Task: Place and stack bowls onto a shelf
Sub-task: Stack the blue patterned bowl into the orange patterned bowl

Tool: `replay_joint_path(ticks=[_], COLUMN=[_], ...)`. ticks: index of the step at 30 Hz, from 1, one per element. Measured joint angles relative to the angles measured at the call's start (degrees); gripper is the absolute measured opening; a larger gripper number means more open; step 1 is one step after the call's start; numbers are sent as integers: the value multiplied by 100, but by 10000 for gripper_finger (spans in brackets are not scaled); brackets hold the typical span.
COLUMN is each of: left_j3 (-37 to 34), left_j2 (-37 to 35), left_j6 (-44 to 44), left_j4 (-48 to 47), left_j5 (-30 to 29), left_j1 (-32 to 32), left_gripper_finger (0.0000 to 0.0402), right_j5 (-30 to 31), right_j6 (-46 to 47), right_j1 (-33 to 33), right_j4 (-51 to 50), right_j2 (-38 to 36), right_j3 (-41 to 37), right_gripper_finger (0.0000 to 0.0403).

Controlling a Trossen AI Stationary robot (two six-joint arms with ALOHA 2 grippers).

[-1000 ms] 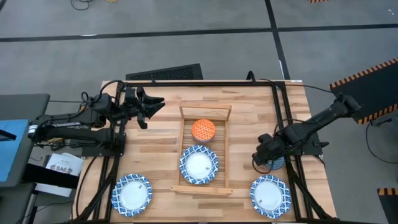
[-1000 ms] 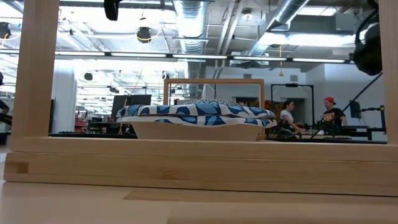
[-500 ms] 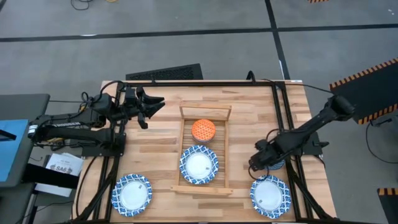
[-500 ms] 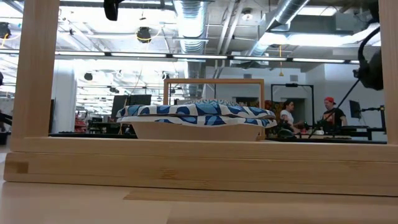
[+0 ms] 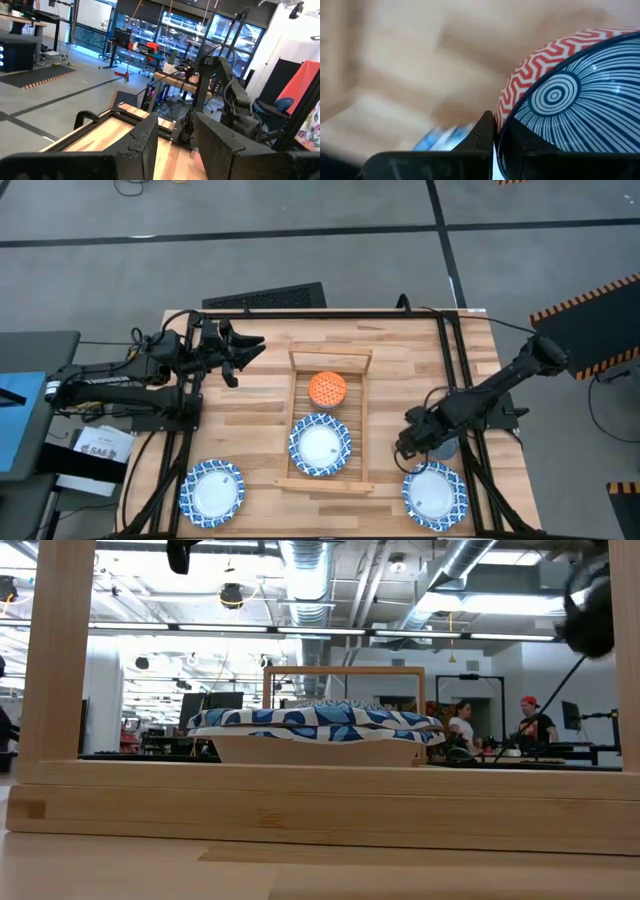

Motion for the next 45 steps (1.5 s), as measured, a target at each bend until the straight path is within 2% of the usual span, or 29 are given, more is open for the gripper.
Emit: replay_joint_path(ticks=[5, 9, 11, 16, 21, 27, 33, 40, 45], left_j3=[0, 0, 0, 0, 0, 0, 0, 0, 0], left_j2=[0, 0, 1, 2, 2, 2, 1, 0, 1], left_j6=[33, 65, 61, -94, -101, -109, -109, -109, -109], left_j4=[-23, -26, -26, -23, -22, -20, -9, -4, -2], left_j5=[-4, -10, -9, -11, -11, -11, -15, -17, -17], left_j1=[0, 0, 0, 0, 0, 0, 0, 0, 0], left_gripper_finger=[111, 111, 111, 111, 111, 111, 111, 111, 111], right_j5=[115, 501, 617, 913, 905, 1256, 1389, 1395, 1397], right_j6=[-1446, -3100, -4211, -6820, -8501, -9720, -10436, -11147, -11333], right_j1=[-382, -868, -1075, -1455, -1777, -2051, -2259, -2434, -2547], right_j4=[-651, -402, -368, -110, -231, -546, -997, -1029, -979], right_j2=[2, 96, 248, 1017, 2055, 3047, 3621, 3864, 3853], right_j3=[1066, 2071, 2551, 3662, 4435, 5127, 5541, 5546, 5548], right_gripper_finger=[35, 35, 35, 35, 35, 35, 35, 35, 35])
